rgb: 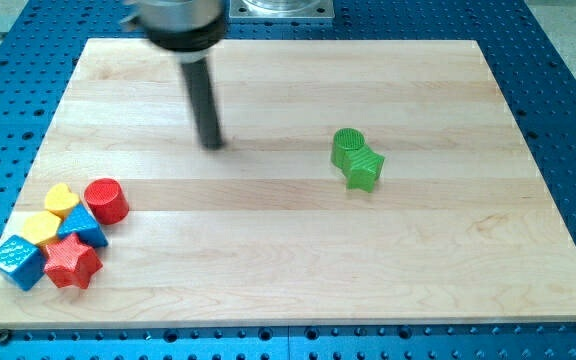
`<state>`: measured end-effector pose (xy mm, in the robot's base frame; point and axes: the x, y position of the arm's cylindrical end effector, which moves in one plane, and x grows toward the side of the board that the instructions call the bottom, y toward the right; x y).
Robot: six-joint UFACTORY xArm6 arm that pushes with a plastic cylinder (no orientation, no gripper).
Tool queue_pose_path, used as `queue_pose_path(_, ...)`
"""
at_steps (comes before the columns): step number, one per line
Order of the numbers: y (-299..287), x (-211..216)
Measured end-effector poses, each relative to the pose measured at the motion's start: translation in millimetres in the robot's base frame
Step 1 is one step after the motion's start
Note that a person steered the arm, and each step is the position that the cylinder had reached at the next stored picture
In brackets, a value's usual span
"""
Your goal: Separate the green blocks from each other
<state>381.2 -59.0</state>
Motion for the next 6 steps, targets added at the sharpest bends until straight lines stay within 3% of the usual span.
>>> queue_pose_path(1,123.7,-21.9)
queue_pose_path(2,217.2,-12.2)
queue_pose_path(3,202.2,46.7)
queue_pose_path(4,42.1,92.5)
queue_pose_path(5,-19.1,95.6)
queue_pose_path(6,-14.0,95.6)
